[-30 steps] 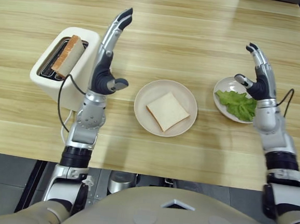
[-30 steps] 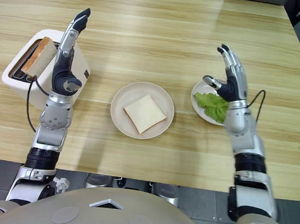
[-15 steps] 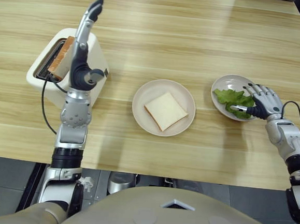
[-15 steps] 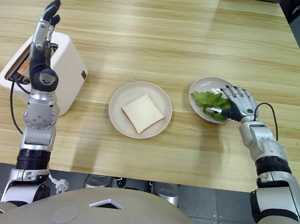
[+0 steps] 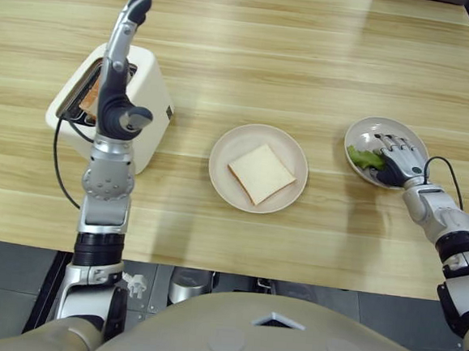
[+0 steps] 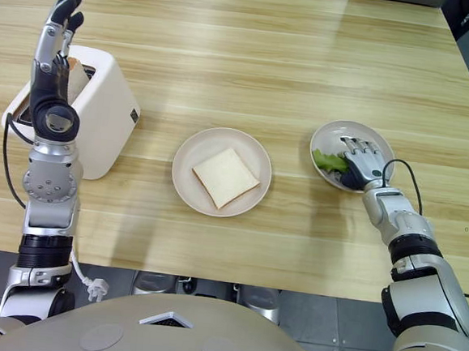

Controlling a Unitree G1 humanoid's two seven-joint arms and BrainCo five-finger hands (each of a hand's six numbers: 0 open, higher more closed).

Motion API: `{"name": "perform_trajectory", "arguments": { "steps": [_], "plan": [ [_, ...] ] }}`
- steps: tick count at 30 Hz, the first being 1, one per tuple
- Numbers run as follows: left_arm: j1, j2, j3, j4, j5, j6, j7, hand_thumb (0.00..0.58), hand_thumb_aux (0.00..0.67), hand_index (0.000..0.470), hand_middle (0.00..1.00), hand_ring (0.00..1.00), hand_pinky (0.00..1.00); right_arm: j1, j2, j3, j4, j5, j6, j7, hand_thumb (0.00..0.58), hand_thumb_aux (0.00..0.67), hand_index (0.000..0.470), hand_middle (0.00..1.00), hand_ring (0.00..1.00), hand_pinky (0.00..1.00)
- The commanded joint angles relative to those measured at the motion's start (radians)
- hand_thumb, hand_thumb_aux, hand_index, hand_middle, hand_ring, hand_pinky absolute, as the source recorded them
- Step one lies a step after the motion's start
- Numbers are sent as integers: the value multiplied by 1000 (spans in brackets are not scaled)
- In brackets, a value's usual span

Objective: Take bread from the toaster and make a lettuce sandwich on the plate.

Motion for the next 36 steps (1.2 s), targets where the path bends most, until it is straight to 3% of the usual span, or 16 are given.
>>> {"name": "perform_trajectory", "arguments": {
  "steps": [1, 6, 14, 22, 34, 35, 36],
  "plan": [
    [2, 11, 26, 0, -21, 12, -11, 0, 0, 0, 0, 0, 0, 19, 15, -64, -114, 115, -77, -5, 580, 670, 460, 0, 0, 0],
    [3, 16, 41, 11, -18, 14, -14, 0, 0, 0, 0, 0, 0, 39, 49, -83, -297, 170, -100, 53, 580, 670, 460, 0, 0, 0],
    [-11, 29, 61, 20, -16, 15, -25, 0, 0, 0, 0, 0, 0, 56, 186, 14, -477, 130, -104, 182, 580, 670, 460, 0, 0, 0],
    [-19, 45, 77, 27, -29, 12, -26, 0, 0, 0, 0, 0, 0, 49, 303, 142, -462, 61, -129, 250, 580, 670, 460, 0, 0, 0],
    [-12, 63, 95, 53, -11, 26, -39, 0, 0, 0, 0, 0, 0, 65, 363, 192, -461, 45, -138, 254, 580, 670, 460, 0, 0, 0],
    [-13, 70, 92, 59, 7, 31, -41, 0, 0, 0, 0, 0, 0, 65, 366, 194, -455, 42, -137, 254, 528, 470, 323, 0, 0, 0],
    [-14, 80, 90, 65, 33, 39, -41, 0, 0, 0, 0, 0, 0, 65, 368, 197, -451, 39, -135, 256, 460, 365, 251, 0, 0, 0]
  ]
}}
